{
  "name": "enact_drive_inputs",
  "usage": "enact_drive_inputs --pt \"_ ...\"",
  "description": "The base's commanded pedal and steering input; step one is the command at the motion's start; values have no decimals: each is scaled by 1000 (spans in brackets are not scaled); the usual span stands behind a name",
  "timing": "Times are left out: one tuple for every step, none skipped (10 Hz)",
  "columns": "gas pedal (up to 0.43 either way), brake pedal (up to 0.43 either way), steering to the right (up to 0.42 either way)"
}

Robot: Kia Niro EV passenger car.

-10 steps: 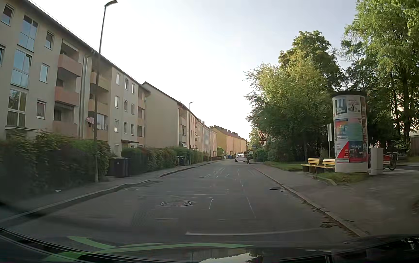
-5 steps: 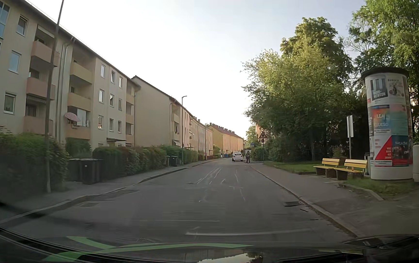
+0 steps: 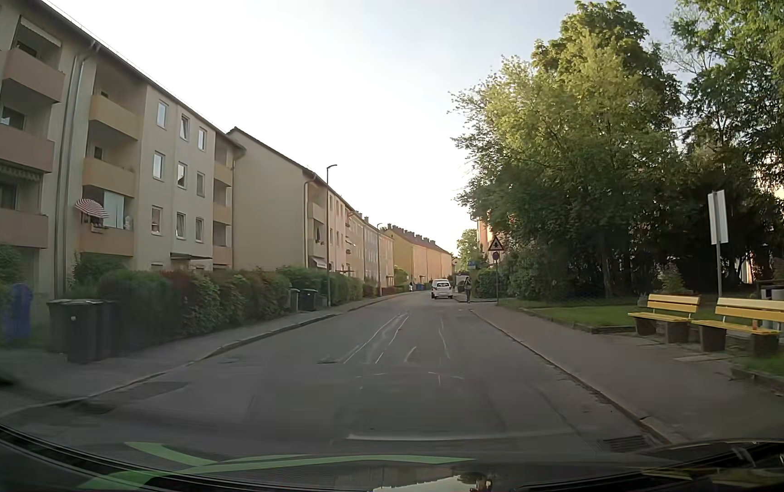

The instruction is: Follow the waypoints while adhering to traffic rules and regulations

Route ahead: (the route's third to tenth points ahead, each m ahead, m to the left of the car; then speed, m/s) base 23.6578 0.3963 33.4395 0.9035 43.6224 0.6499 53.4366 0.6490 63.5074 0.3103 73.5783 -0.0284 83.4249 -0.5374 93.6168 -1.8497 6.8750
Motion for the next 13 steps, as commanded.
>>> enact_drive_inputs --pt "0 0 -1" --pt "0 0 -1" --pt "0 0 -1" --pt "0 0 -2" --pt "0 0 0" --pt "8 0 -1" --pt "8 0 -1" --pt "8 0 -3" --pt "8 0 -4" --pt "8 0 -5" --pt "20 0 -4" --pt "20 0 -5" --pt "20 0 -5"
